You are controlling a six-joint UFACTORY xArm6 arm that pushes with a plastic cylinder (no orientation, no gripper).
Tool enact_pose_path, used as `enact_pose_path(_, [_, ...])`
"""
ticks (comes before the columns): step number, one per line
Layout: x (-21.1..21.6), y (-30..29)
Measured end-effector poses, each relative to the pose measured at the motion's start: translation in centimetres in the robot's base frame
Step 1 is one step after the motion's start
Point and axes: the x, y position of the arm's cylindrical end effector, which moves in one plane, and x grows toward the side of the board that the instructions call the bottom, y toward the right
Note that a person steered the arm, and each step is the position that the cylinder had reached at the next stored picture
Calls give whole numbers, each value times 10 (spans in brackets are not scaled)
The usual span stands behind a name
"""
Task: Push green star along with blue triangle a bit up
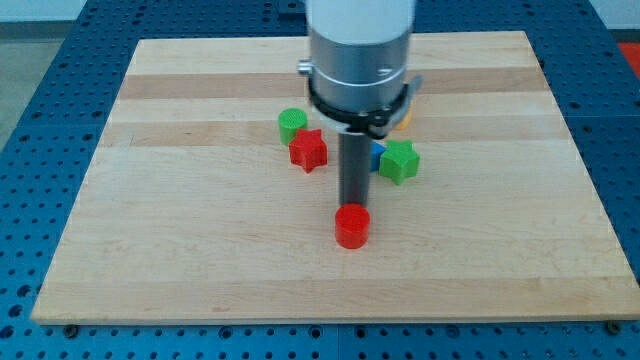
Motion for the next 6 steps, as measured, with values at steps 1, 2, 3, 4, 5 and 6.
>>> enact_pose_path(1, [-26, 20])
enact_pose_path(2, [-26, 20])
enact_pose_path(3, [-21, 28])
enact_pose_path(4, [-15, 34])
enact_pose_path(5, [-48, 34])
enact_pose_path(6, [-55, 34])
